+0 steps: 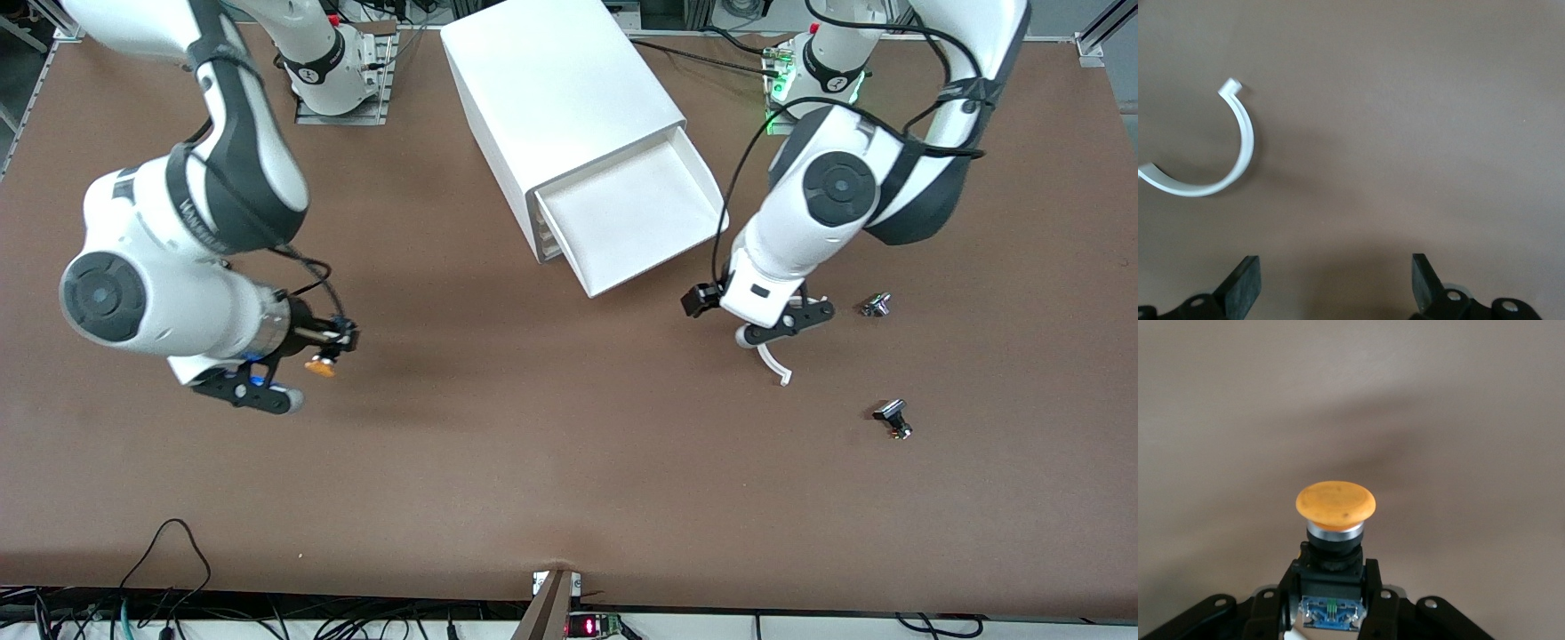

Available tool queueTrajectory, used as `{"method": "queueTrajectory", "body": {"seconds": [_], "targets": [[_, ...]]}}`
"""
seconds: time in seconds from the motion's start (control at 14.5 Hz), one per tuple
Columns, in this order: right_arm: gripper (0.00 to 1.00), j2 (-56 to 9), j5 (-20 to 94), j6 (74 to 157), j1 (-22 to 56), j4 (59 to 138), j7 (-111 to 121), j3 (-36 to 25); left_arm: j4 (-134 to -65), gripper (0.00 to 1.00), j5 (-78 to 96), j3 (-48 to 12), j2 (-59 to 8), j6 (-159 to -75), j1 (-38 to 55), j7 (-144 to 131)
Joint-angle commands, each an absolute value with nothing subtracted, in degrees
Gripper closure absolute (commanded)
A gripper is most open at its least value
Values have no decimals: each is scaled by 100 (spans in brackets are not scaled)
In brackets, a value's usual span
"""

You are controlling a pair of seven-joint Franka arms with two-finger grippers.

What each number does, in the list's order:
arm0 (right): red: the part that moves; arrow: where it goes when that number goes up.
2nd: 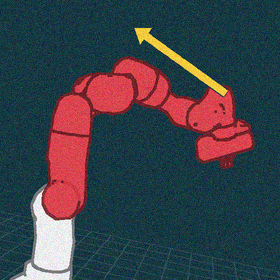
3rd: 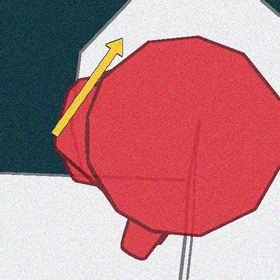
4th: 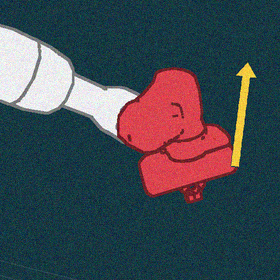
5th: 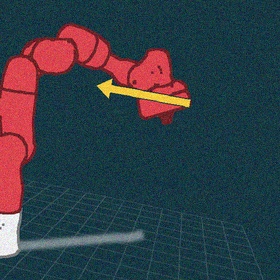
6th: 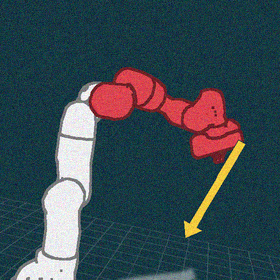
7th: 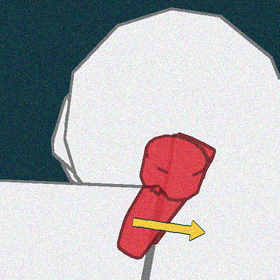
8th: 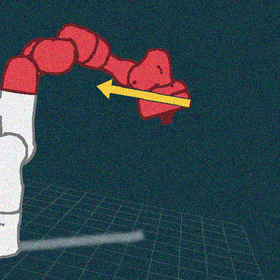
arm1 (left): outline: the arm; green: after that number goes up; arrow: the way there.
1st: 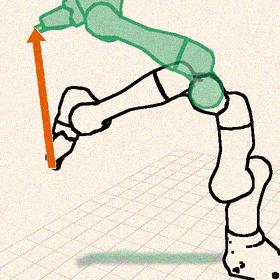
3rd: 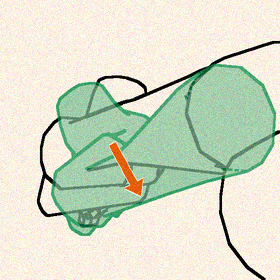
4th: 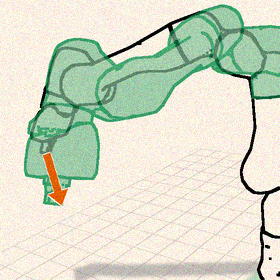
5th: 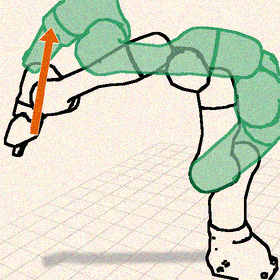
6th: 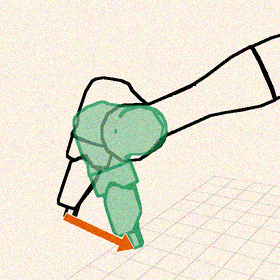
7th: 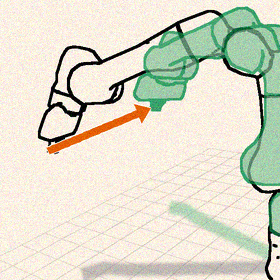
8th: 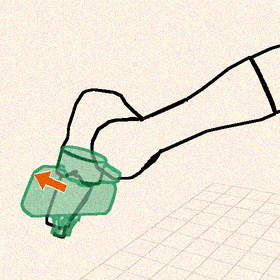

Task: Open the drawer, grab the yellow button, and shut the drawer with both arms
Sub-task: 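Carry the button out with the right gripper while the left gripper pushes the drawer shut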

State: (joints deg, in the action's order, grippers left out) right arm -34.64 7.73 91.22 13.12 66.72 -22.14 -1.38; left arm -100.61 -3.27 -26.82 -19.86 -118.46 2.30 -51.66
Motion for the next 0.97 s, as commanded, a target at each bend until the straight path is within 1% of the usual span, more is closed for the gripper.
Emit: {"method": "queueTrajectory", "body": {"seconds": [0.0,0.14,0.28,0.48,0.62,0.76,0.9], "targets": [[100,-3261,791,9876,1037,7652,-805,-455,-10265,1,-466,-2698,-1916,-11997,447,-5825],[100,-3243,791,10483,1037,8215,-38,-798,-10301,1,-466,-2707,-1960,-12006,579,-6072],[100,-3217,791,11001,1037,8699,437,-1018,-10423,1,-466,-2716,-1951,-12006,703,-6161],[100,-3199,800,12169,1028,9559,1105,-1212,-10547,1,-457,-2821,-1942,-11997,817,-6293],[100,-3225,809,13030,950,10131,1353,-1239,-10582,1,-431,-3049,-1925,-11936,809,-6345],[100,-3365,835,13446,897,10405,1371,-1239,-10748,1,-431,-3207,-1916,-11900,809,-6390],[100,-3506,852,13553,809,10415,1371,-1231,-10819,1,-431,-3348,-1907,-11874,800,-6398]]}}
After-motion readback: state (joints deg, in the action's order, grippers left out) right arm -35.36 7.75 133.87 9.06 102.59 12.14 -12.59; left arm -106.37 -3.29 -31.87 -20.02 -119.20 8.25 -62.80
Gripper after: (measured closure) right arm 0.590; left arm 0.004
